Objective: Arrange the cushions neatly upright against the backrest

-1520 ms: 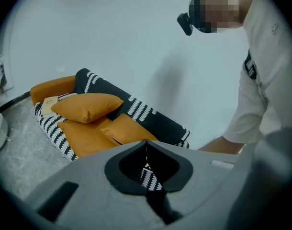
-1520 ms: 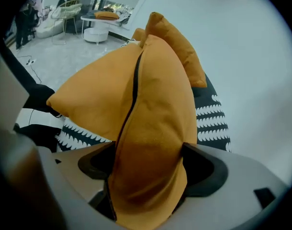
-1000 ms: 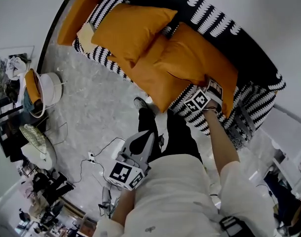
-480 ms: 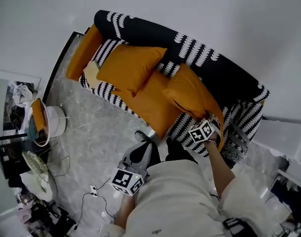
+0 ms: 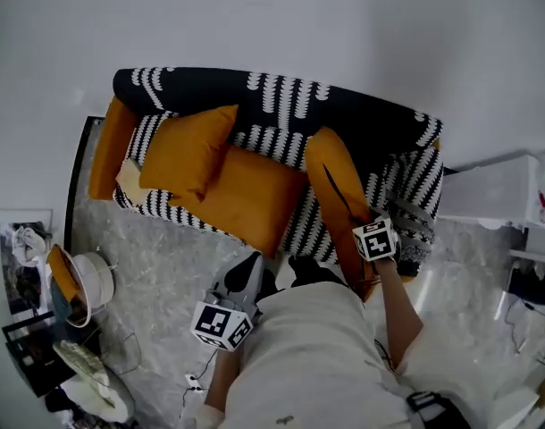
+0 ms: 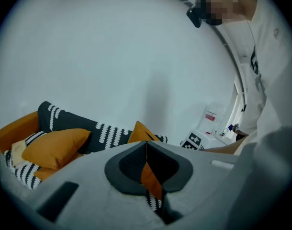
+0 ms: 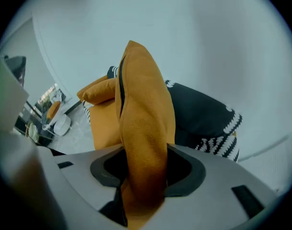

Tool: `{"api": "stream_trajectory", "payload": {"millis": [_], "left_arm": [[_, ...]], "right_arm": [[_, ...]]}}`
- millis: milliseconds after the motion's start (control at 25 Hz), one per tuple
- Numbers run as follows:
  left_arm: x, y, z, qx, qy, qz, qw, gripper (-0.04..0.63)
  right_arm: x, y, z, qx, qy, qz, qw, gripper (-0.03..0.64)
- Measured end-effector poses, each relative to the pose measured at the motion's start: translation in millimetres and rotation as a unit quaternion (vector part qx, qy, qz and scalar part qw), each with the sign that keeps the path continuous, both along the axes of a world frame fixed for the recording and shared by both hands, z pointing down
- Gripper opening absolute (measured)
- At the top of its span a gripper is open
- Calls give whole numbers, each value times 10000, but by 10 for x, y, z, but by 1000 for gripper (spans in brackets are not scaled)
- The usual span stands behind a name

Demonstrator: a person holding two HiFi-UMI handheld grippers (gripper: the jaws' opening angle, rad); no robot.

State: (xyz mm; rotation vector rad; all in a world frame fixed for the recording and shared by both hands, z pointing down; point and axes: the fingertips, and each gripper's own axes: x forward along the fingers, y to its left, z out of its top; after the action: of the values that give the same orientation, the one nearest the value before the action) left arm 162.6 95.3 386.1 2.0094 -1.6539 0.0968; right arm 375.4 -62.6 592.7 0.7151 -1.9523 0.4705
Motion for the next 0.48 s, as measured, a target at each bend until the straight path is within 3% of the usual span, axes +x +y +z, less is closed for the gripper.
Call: {"api": "stream_trajectory", "payload": {"millis": [280,480], "left_arm": [[296,-167,75,-209,-47,750,9970,14],[506,-199,124,-437,-281,1229,9911,14]], "right_arm": [[755,-8,135,-692,-1042,1135,9856,183],[1256,-172,498,-763,-1112,1650,9770,184]]}}
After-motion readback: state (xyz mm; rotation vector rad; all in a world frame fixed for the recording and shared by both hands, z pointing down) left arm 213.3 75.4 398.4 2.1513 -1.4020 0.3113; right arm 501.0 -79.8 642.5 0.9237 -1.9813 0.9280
